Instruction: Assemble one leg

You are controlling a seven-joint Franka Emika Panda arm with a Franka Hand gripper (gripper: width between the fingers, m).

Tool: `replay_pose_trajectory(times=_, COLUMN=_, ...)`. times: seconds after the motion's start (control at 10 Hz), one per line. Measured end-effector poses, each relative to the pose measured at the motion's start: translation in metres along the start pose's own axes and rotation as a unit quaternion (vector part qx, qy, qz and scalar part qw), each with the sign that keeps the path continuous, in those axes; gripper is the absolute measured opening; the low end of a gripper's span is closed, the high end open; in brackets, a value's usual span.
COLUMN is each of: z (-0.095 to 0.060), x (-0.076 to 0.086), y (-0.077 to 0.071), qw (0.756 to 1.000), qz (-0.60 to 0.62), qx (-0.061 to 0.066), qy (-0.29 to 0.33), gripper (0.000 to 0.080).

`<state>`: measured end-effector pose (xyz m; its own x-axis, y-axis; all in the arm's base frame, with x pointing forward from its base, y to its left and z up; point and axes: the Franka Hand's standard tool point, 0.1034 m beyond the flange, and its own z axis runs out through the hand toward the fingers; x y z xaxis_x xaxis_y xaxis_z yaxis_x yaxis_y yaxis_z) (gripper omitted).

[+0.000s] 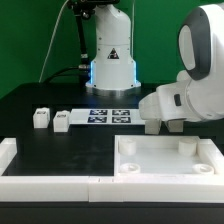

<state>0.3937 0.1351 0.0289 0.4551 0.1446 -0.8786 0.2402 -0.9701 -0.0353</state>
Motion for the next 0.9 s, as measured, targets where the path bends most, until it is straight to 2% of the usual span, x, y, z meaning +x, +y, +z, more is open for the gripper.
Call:
replay_pose_trajectory(times=0.3, z=0.007, x=0.010, y=-0.008, qw=1.000, qz=-0.007, qx=-0.006, qy=0.012, gripper=0.0649)
replay_pose_trajectory(times=0.9, z=0.018, x=0.013, y=0.000, qw=1.000, qz=-0.012, qx=-0.002, qy=0.012, gripper=0.0649)
